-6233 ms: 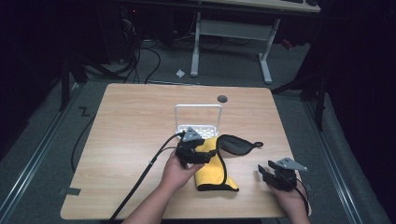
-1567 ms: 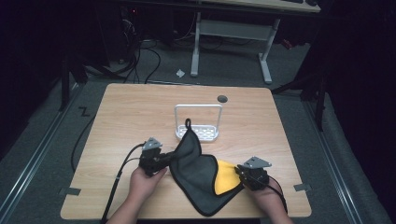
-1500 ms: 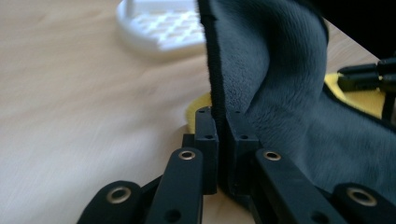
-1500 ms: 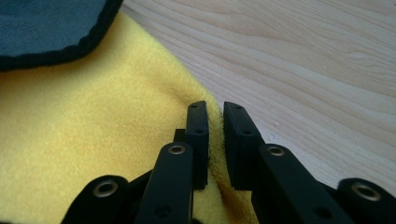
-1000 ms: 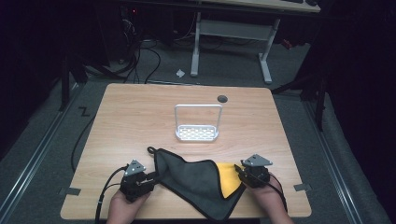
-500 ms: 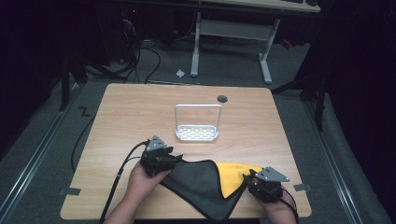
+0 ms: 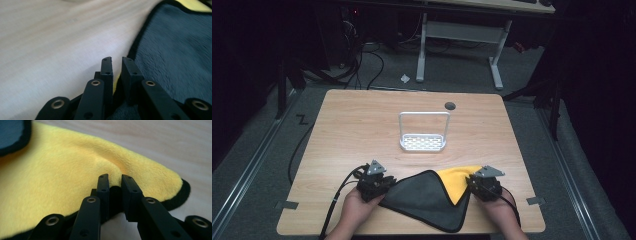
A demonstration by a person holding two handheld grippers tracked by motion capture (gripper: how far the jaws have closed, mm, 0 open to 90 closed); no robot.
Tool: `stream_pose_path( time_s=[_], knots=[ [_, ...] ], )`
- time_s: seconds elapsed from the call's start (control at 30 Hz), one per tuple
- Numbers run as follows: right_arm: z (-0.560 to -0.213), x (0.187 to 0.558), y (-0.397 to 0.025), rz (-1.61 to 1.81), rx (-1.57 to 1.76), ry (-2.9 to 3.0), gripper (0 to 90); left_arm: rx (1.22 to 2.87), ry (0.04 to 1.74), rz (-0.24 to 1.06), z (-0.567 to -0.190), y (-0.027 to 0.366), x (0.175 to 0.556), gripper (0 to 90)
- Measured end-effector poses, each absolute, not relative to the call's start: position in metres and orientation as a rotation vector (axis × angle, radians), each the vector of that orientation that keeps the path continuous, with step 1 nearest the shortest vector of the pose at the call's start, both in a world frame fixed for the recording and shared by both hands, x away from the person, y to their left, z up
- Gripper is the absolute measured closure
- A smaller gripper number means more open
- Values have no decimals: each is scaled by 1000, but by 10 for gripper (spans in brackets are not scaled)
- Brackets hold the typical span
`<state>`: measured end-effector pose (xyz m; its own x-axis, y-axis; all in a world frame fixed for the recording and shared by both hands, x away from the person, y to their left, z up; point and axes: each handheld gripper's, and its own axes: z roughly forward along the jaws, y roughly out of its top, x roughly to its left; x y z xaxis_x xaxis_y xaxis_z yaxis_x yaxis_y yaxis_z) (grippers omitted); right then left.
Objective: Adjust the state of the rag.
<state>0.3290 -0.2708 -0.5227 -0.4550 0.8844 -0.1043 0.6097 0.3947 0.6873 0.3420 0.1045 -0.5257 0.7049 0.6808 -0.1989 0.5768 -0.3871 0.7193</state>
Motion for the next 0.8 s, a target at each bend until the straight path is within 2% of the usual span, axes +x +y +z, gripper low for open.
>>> stream_pose_path(
  time_s=[0.2,0.3,0.37,0.5,0.63,0.67,0.8],
  knots=[
    [-523,384,-258,806,1307,2179,781,2066,911,104,-523,102,314,683],
    [-520,392,-256,803,1313,2168,732,2058,906,113,-520,101,312,627],
    [-513,387,-259,825,1307,2133,696,2024,906,125,-513,105,314,606],
    [-496,352,-271,872,1252,2081,688,1976,912,119,-500,112,321,582],
    [-495,325,-278,890,1230,2074,680,1948,903,137,-488,109,328,563],
    [-498,312,-282,900,1233,2071,657,1931,895,129,-483,101,333,555],
    [-497,304,-288,905,1239,2049,619,1943,873,134,-480,82,343,550]
  ],
)
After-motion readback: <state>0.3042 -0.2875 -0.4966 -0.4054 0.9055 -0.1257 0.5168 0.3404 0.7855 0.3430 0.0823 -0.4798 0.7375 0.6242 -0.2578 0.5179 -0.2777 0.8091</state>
